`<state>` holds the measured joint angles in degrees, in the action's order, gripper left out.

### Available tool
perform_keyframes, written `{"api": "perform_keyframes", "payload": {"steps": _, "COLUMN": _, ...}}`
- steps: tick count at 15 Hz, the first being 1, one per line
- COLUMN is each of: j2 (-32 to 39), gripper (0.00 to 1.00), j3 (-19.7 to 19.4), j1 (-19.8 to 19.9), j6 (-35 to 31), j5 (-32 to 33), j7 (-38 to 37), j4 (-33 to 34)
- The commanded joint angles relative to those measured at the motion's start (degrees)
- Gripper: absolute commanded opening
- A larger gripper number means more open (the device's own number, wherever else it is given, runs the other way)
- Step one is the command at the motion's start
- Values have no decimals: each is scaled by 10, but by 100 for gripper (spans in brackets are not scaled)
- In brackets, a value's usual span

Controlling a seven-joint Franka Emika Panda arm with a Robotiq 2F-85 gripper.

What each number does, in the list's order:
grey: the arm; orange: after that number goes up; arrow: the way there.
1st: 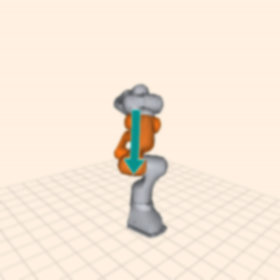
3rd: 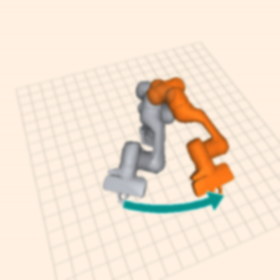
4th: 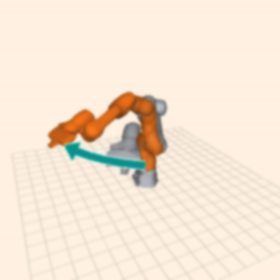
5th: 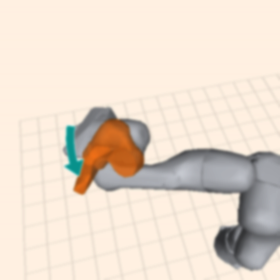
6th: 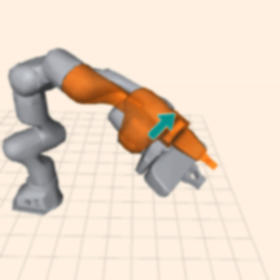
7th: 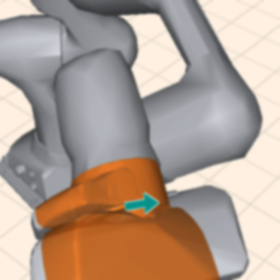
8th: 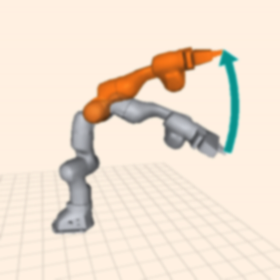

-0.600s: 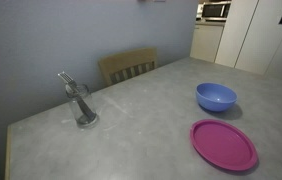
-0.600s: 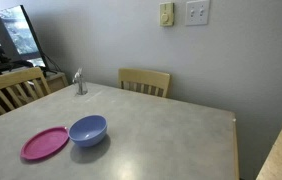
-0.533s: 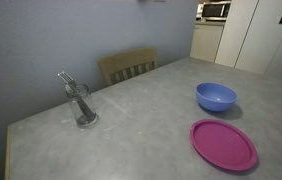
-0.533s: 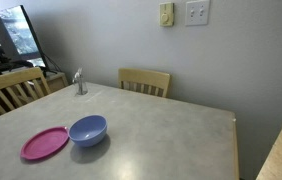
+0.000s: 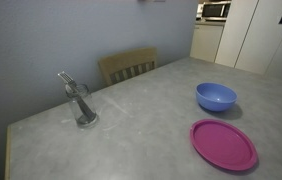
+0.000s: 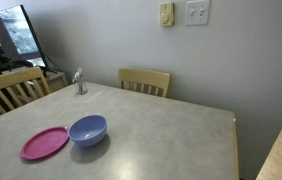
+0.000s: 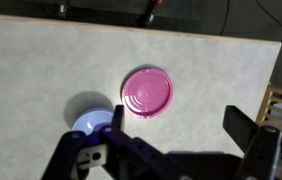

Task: Place the pink plate on the blue bowl

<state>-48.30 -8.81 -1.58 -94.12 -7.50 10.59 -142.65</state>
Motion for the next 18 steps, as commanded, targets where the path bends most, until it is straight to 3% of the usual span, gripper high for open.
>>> {"api": "perform_keyframes", "payload": {"steps": 1, "j2": 57, "gripper": 100, "j3": 29, "j1": 12, "j6": -96, "j5": -77, "j7": -87, "j4": -6}}
{"api": "perform_keyframes", "payload": {"steps": 6, "j2": 157, "gripper": 100, "j3": 75, "j1": 12, "j6": -293, "j5": -160, "j7": -208, "j4": -21}}
{"api": "perform_keyframes", "payload": {"steps": 7, "j2": 111, "gripper": 100, "j3": 63, "j1": 7, "j6": -241, "j5": -137, "j7": -176, "j4": -24}}
{"api": "perform_keyframes", "payload": {"steps": 9, "j2": 147, "gripper": 100, "j3": 72, "j1": 5, "j6": -282, "j5": -148, "j7": -200, "j4": -24}}
{"api": "perform_keyframes", "payload": {"steps": 12, "j2": 157, "gripper": 100, "j3": 73, "j1": 6, "j6": -288, "j5": -149, "j7": -205, "j4": -23}}
{"api": "perform_keyframes", "payload": {"steps": 18, "j2": 230, "gripper": 100, "j3": 126, "j1": 13, "j6": -384, "j5": -172, "j7": -366, "j4": -26}}
